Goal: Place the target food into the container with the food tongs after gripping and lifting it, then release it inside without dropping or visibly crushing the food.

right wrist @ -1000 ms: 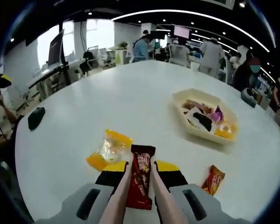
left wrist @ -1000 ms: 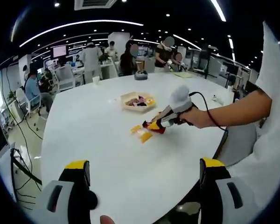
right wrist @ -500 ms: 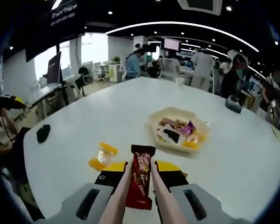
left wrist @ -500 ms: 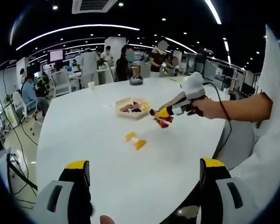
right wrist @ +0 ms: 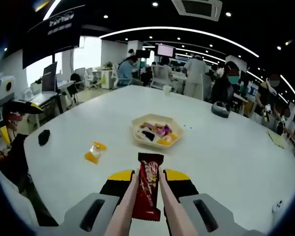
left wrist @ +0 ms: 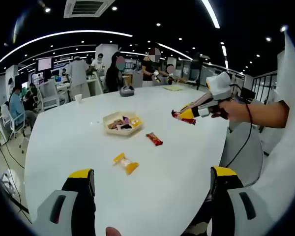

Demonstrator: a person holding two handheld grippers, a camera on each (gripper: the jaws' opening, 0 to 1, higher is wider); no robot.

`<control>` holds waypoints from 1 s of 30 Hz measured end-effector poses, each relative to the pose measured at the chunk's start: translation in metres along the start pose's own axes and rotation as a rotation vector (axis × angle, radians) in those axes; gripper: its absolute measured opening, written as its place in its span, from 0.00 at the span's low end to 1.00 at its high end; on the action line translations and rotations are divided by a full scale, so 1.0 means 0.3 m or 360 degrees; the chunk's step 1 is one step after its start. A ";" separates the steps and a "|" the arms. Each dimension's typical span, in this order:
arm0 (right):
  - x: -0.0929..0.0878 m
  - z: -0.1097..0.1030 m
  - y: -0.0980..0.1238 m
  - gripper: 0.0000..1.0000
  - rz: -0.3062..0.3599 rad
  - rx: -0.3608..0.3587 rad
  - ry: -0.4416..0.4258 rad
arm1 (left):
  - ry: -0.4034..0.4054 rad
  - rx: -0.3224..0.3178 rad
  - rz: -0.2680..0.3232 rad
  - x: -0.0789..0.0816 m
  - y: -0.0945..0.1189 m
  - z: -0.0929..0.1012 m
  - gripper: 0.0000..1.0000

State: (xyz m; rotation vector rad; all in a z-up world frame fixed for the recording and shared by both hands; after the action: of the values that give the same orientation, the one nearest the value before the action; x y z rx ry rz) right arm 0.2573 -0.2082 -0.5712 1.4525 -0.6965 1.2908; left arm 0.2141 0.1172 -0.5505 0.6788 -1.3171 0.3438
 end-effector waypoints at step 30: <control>-0.036 0.266 0.207 0.21 0.0085 0.0309 0.0053 | 0.0086 0.0286 0.0022 -0.002 -0.125 0.393 0.98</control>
State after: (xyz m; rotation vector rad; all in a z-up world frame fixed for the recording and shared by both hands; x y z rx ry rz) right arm 0.2268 -0.3037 -0.5540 1.5729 -0.6046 1.4534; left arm 0.1456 0.0143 -0.5493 0.8059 -1.2496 0.4930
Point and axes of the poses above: the point that each gripper's makers call its tool centre point, and the gripper's own axes: y roughly backward along the fingers, z roughly to its right, x roughly out of its top, the point moved 7 cm from there along y, roughly backward along the fingers, and after that the axes turned 13 degrees about z, right-handed, at the moved point
